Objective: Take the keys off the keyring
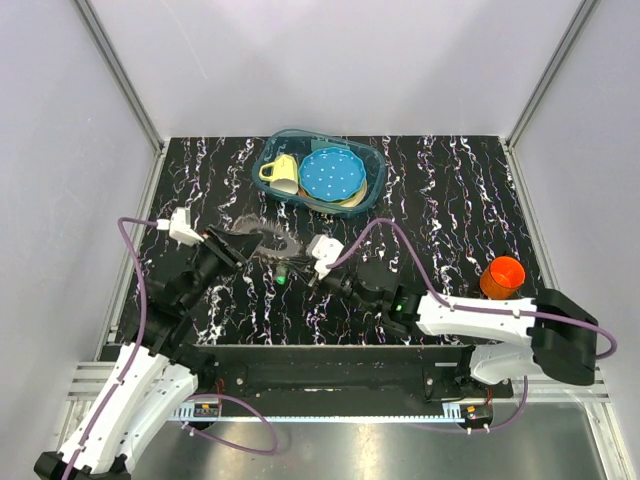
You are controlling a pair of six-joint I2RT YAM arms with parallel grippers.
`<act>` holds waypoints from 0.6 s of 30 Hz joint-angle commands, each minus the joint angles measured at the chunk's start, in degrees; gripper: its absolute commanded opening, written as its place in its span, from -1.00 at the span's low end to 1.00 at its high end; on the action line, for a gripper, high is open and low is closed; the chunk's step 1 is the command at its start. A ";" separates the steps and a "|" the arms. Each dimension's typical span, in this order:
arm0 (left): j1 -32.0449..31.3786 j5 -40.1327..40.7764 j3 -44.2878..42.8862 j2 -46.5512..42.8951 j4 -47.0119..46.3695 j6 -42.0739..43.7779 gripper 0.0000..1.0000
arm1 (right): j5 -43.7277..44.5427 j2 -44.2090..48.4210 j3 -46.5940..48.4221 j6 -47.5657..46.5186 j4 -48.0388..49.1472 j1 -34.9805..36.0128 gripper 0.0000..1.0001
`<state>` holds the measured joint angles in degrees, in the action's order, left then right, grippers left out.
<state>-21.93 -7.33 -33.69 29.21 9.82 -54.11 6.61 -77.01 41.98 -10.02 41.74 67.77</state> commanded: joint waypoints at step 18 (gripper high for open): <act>0.58 -11.28 -1.47 -3.99 12.07 27.99 0.35 | -17.76 8.37 19.98 -16.34 -54.10 -9.50 -1.00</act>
<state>-21.58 -9.32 -33.15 25.43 23.07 -35.94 -2.79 -70.78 54.59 -23.40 -3.46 58.52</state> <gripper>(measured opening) 0.698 0.018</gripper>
